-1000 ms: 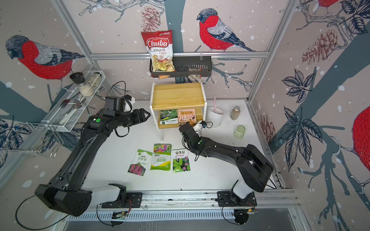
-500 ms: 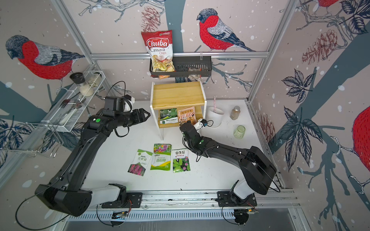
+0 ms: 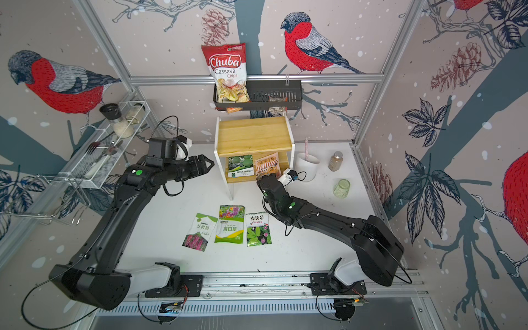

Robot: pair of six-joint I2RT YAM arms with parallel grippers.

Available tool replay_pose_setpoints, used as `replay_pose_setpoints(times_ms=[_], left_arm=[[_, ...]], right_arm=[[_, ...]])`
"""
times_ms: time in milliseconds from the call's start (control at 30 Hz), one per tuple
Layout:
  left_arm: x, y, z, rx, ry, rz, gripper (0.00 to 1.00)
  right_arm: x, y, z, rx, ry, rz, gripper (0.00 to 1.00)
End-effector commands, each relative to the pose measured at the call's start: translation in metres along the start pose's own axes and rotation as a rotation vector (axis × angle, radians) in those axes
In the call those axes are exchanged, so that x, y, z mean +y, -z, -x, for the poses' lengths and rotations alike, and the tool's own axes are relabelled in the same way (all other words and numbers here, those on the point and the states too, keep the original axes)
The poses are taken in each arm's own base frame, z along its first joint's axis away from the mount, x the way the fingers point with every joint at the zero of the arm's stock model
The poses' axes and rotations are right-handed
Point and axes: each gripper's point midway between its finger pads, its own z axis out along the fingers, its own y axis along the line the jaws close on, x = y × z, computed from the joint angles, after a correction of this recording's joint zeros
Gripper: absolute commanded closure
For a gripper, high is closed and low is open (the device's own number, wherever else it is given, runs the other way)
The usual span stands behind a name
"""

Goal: Take the seed bag off the shelf
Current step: Pick up the seed packet from the shelf, then place the seed packet at the center of the board.

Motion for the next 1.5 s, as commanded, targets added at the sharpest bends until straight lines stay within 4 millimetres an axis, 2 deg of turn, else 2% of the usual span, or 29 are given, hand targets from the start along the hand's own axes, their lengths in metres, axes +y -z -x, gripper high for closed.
replay_pose_setpoints(times_ms=[0,200,300,367,600,833,967,1100,1267,1300,1367,1400,1433,1467], left_arm=[[-0.005,0.002,0.007,-0.029,-0.005,-0.020,0.21],[-0.004,0.004,0.011,-0.050,0.002,-0.009,0.21],[-0.002,0.006,0.012,-0.060,0.010,0.000,0.21],[-0.001,0.006,0.012,-0.064,0.015,0.004,0.21],[0.001,0.010,0.014,-0.089,0.042,0.016,0.21],[0.005,0.012,0.012,-0.094,0.072,0.032,0.21],[0.008,0.012,0.010,-0.092,0.089,0.043,0.22],[0.009,0.011,0.009,-0.090,0.101,0.049,0.22],[0.010,0.010,0.008,-0.086,0.111,0.052,0.21],[0.010,0.009,0.008,-0.084,0.111,0.052,0.22],[0.011,0.008,0.008,-0.081,0.115,0.054,0.22],[0.011,0.007,0.007,-0.079,0.113,0.054,0.22],[0.011,0.007,0.007,-0.078,0.114,0.055,0.21],[0.012,0.006,0.007,-0.075,0.113,0.056,0.21]], right_arm=[[0.010,0.012,-0.002,0.029,0.016,0.062,1.00],[0.022,0.035,-0.001,0.072,0.036,0.177,1.00],[0.018,0.048,0.004,0.076,0.033,0.154,1.00],[0.003,0.056,0.007,0.086,0.017,0.108,1.00],[-0.078,0.088,0.015,0.106,-0.048,-0.062,1.00],[-0.157,0.126,0.041,0.045,-0.129,-0.213,1.00],[-0.197,0.141,0.049,0.016,-0.219,-0.274,1.00],[-0.227,0.148,0.046,0.022,-0.277,-0.329,1.00],[-0.269,0.154,0.027,0.088,-0.331,-0.464,1.00],[-0.273,0.155,0.026,0.092,-0.332,-0.480,0.97],[-0.279,0.158,0.026,0.088,-0.338,-0.511,0.76],[-0.280,0.159,0.027,0.083,-0.340,-0.524,0.54],[-0.282,0.162,0.028,0.079,-0.341,-0.541,0.23],[-0.283,0.165,0.029,0.077,-0.344,-0.562,0.01]])
